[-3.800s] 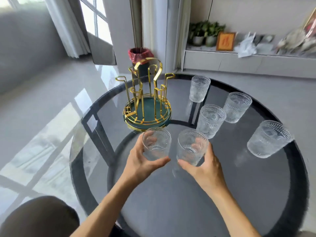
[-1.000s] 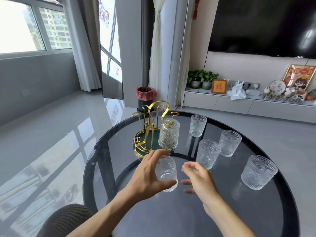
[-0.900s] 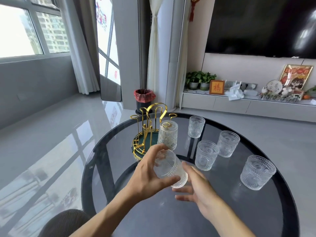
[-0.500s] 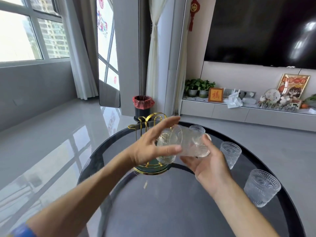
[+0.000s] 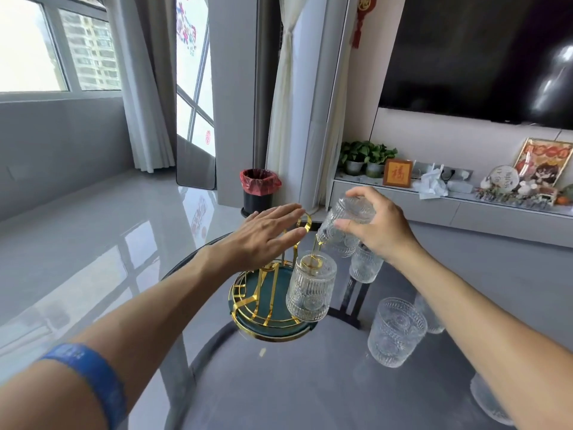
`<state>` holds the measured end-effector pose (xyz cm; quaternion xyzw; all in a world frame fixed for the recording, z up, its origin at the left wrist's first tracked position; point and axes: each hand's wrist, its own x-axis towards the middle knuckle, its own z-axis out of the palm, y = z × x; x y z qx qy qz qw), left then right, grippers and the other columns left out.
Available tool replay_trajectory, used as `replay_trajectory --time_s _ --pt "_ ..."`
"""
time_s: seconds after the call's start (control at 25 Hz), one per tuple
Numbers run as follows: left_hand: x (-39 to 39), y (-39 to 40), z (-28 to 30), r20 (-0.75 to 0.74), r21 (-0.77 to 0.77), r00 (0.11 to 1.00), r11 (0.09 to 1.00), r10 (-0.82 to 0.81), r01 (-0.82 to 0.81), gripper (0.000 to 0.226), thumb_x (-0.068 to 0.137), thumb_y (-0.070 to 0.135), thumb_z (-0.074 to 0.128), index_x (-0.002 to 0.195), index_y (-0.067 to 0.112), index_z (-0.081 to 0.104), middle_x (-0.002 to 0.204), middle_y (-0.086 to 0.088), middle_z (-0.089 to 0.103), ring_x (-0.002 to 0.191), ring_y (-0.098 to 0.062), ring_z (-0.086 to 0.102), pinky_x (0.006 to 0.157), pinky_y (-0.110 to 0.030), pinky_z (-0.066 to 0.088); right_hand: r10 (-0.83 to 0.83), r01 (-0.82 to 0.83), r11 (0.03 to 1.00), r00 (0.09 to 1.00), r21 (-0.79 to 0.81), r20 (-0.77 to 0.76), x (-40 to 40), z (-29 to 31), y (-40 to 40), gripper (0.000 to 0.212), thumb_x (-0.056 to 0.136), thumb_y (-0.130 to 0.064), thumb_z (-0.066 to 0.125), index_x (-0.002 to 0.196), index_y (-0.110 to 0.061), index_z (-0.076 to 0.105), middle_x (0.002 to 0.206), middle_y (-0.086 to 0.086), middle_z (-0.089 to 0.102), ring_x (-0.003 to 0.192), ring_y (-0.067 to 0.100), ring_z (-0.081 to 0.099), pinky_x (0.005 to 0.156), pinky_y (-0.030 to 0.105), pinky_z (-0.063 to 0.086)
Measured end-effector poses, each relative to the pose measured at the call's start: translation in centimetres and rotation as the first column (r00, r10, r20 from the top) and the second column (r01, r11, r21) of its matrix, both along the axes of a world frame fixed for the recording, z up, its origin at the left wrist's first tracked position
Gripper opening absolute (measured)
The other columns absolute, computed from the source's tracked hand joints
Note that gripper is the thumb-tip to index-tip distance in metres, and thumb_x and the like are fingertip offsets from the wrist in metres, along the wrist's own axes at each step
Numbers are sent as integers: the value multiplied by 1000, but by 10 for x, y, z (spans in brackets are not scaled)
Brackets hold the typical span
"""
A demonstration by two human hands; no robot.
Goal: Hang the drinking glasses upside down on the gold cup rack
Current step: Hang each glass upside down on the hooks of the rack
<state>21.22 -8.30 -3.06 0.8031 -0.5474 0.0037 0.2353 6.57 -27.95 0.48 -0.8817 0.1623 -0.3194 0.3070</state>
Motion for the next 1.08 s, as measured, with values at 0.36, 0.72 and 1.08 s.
replay_trajectory --time_s 0.36,0.72,1.08 --pt "6 -4 -8 -21 -27 1000 1000 -5 5 69 97 66 17 158 33 20 167 9 15 152 -12 13 122 -48 13 204 -277 935 931 -220 -303 21 -48 -6 45 79 -38 74 121 -33 61 124 -8 63 112 14 58 93 35 47" --pt "-11 -8 0 90 19 990 994 105 -107 71 97 65 16 158 29 20 167 6 16 154 -20 8 120 -59 8 128 -181 974 935 -136 -330 13 -60 -4 56 86 -20 69 134 -41 51 152 -2 42 137 24 41 106 35 36" --pt "-120 -18 -19 273 -319 960 948 65 27 61 98 41 49 153 15 36 161 -9 33 150 -26 27 121 -48 24 -141 147 989 977 -22 161 -136 -100 15 36 86 0 59 117 -17 63 122 -3 63 112 10 58 93 24 48"
